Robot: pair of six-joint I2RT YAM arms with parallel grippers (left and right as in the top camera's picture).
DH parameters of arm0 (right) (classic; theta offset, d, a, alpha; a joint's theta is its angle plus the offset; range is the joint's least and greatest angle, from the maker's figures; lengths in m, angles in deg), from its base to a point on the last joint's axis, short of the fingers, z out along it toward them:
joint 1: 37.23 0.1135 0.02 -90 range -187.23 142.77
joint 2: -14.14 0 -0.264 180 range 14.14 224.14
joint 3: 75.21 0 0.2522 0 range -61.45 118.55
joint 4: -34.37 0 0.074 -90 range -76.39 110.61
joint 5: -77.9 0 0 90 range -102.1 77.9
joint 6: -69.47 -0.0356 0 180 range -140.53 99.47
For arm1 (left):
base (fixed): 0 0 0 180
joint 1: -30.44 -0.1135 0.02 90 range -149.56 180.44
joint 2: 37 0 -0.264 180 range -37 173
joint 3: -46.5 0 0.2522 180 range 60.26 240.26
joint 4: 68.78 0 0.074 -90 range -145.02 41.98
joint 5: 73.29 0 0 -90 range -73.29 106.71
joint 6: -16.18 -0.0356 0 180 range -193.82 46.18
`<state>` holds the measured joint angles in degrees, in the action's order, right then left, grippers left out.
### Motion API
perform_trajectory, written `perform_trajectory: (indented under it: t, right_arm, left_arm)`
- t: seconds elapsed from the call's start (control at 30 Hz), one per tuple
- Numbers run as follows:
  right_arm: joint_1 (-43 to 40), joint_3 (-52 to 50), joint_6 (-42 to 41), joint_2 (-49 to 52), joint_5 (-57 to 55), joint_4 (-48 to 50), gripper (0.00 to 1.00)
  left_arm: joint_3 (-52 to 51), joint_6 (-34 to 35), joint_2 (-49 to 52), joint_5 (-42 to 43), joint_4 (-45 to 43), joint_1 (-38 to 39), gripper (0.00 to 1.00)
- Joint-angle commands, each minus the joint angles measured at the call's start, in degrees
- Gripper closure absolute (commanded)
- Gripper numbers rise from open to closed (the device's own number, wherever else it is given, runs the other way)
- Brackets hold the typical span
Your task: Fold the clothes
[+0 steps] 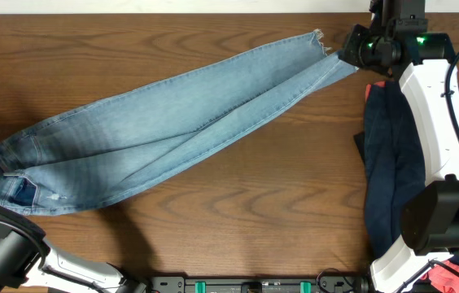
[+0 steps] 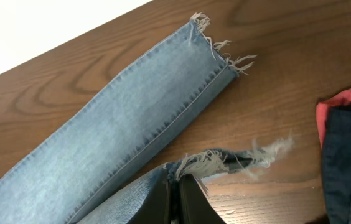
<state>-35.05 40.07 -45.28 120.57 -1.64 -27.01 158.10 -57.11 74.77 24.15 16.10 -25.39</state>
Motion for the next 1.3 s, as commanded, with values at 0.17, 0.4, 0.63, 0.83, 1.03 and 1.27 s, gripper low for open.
perform_trajectory:
  t: [0.17,0.4,0.63,0.83,1.03,1.27]
  right_arm:
    - [-1.8,0.8,1.2,-1.7,-1.2,0.0,0.96]
    - [-2.6,0.8,1.3,-1.9,-1.2,0.0,0.97]
    - [-2.6,0.8,3.0,-4.1,-1.2,0.2,0.98]
    - [-2.6,0.8,-3.5,-4.9,-1.2,-0.5,0.99]
    - [-2.5,0.8,-14.6,-4.9,0.4,-0.8,0.99]
    - [-2.1,0.8,-24.2,-4.8,1.0,3.3,0.97]
  left_arm:
    - [-0.1,-5.7,-0.9,2.0,3.1,-0.2,0.57]
    - [-0.1,0.1,-1.5,2.0,10.9,-2.8,0.94]
    - [-0.1,6.3,-4.2,2.4,20.4,-10.9,0.94]
    - [-0.1,3.1,-4.3,2.1,23.6,-13.8,0.94]
    - [-0.1,6.0,-4.3,-3.5,22.3,-12.8,0.94]
    - [-0.1,13.9,-4.3,-5.7,12.0,-7.9,0.94]
